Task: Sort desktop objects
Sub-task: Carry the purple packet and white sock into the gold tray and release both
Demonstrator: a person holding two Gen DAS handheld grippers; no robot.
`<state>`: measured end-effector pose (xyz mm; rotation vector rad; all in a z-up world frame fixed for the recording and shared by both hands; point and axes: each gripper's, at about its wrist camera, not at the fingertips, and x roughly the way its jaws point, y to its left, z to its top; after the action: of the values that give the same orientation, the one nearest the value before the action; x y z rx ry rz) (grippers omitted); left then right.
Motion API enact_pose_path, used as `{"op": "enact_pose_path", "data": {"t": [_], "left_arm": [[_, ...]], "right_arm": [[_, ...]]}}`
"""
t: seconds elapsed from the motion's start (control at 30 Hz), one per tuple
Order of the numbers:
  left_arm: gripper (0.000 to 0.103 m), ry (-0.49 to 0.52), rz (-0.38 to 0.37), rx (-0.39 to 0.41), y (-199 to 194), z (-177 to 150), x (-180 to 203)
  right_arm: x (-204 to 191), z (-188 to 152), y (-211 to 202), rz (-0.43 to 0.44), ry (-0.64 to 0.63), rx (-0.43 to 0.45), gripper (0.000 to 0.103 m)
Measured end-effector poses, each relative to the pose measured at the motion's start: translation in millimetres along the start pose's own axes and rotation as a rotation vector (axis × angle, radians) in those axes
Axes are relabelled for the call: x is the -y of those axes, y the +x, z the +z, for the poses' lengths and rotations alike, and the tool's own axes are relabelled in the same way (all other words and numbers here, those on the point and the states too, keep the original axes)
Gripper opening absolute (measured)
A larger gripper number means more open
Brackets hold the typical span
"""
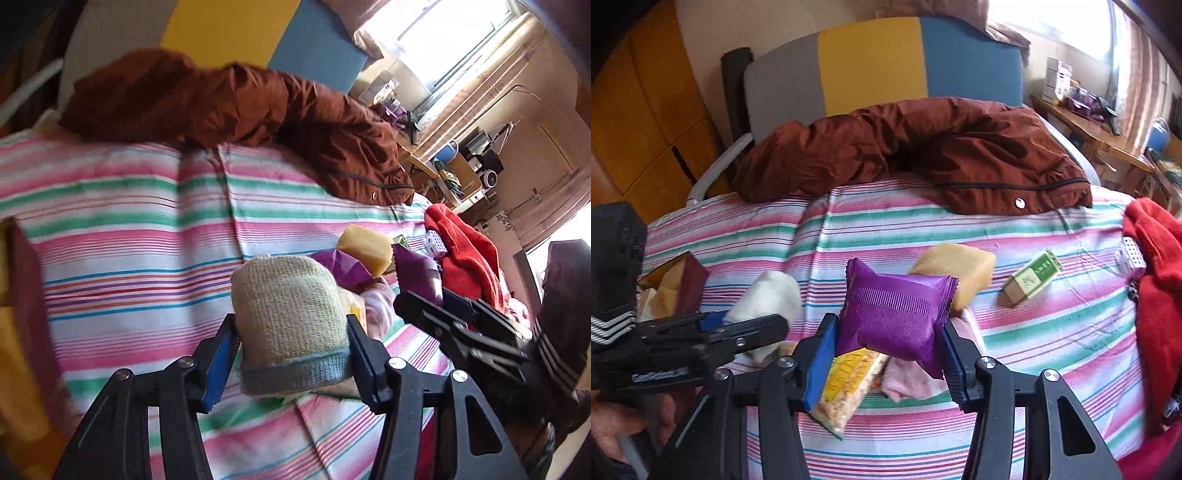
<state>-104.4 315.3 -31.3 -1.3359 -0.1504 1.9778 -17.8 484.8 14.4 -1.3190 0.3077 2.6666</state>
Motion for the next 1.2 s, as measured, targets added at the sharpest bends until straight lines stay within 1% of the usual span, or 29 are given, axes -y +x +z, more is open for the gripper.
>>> {"op": "enact_pose_path", "data": {"t": [0.23, 0.4, 0.47, 0.57, 0.7, 0.8, 0.9, 1.03, 1.2], "left_arm": [[0.057, 0.012, 0.049, 0.085, -63.8, -27.2, -14.4], [0.057, -0.003, 0.095, 0.145, -110.6, -49.7, -35.9], [0.057, -0.025, 0.12, 0.172, -130.3, -59.3, -51.0], [0.057, -0.094, 0.169, 0.21, -160.0, -73.4, -83.1], [0.057, -0.174, 0.228, 0.243, -187.4, -88.7, -121.9], [0.057, -0.226, 0.261, 0.258, -200.6, -100.8, -145.5], [0.057, -0.261, 0.28, 0.255, -206.3, -112.5, -162.4], [0.057, -0.297, 0.288, 0.253, -207.8, -123.6, -176.3], [0.057, -0.314, 0.291, 0.25, -207.3, -130.9, -185.3]], "right_arm": [[-22.6, -5.5, -5.3, 0.054, -0.075, 0.021, 0.053], [-34.3, -9.9, -6.5, 0.072, -0.12, 0.023, 0.053], [-37.8, -11.7, -7.5, 0.075, -0.13, 0.024, 0.053], [-45.6, -14.4, -8.1, 0.091, -0.152, 0.022, 0.053], [-64.2, -19.8, -12.0, 0.125, -0.196, 0.019, 0.053], [-85.0, -25.8, -19.6, 0.165, -0.236, 0.021, 0.053], [-107.7, -32.6, -28.0, 0.213, -0.28, 0.02, 0.053], [-144.7, -42.0, -38.7, 0.284, -0.344, 0.016, 0.053], [-186.4, -55.0, -44.8, 0.36, -0.4, -0.003, 0.053]]}}
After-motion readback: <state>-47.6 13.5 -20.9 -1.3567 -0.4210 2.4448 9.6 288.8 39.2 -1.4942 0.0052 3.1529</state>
